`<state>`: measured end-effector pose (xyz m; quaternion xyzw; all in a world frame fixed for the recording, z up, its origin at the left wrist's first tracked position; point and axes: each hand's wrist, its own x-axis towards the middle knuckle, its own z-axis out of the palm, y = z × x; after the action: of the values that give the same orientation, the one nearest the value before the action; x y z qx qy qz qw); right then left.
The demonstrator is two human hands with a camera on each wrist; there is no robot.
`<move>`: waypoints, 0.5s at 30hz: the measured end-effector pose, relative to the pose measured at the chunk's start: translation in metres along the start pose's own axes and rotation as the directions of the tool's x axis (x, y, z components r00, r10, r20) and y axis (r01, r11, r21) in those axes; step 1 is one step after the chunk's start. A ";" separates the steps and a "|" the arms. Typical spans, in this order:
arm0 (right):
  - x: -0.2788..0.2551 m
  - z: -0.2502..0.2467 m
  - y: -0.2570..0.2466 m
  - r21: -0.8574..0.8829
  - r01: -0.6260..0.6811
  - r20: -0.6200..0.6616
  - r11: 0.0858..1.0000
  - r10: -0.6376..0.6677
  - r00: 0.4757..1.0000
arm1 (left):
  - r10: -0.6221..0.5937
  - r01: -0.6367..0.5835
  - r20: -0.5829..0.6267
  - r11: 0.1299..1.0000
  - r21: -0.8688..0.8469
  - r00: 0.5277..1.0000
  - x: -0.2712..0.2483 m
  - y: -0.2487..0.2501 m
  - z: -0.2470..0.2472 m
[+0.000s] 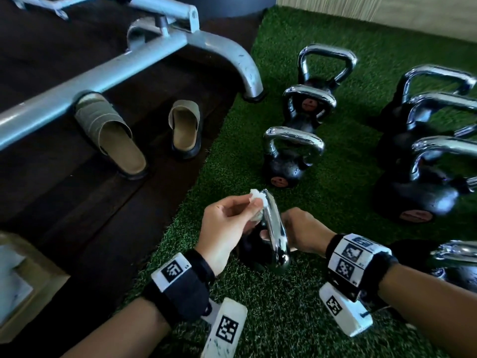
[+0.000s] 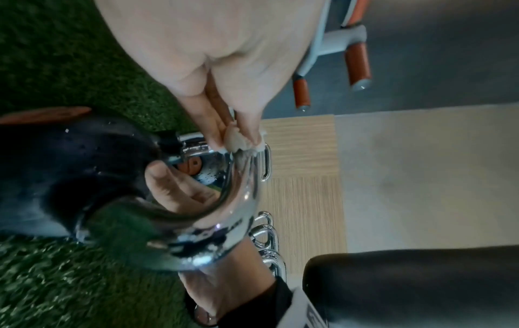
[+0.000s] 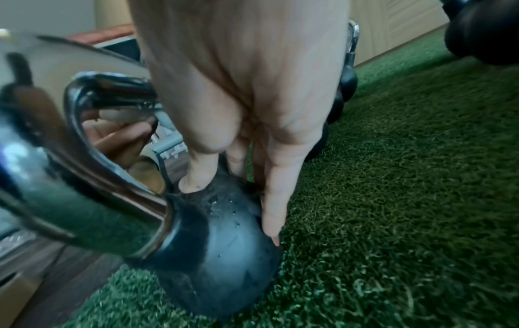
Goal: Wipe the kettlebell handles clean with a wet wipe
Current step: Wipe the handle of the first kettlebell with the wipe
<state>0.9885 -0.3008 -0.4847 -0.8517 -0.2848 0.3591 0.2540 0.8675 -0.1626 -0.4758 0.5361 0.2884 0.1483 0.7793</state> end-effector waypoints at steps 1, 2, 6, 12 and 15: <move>0.000 0.001 0.000 0.023 -0.010 -0.010 1.000 0.010 1.000 | -0.025 0.025 -0.001 0.999 -0.025 1.000 -0.003 0.001 -0.002; 0.000 0.002 -0.002 0.028 -0.015 -0.021 1.000 0.016 1.000 | -0.049 0.050 0.021 0.998 -0.024 0.999 -0.010 0.000 -0.004; -0.006 0.001 0.000 0.021 -0.030 -0.028 0.999 0.031 0.999 | -0.074 0.043 0.187 0.985 0.166 0.980 -0.047 -0.009 -0.012; -0.008 0.000 -0.003 0.013 -0.032 -0.037 0.999 0.032 0.999 | 0.219 -0.265 0.188 0.925 0.271 0.957 -0.054 -0.023 -0.011; -0.009 -0.001 -0.005 0.043 -0.056 -0.019 0.998 0.056 0.998 | 0.341 -0.430 0.289 0.834 0.345 0.895 -0.058 -0.039 -0.021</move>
<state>0.9823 -0.3029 -0.4770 -0.8574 -0.2505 0.3633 0.2648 0.8059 -0.1924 -0.5003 0.7440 0.1119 0.1822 0.6331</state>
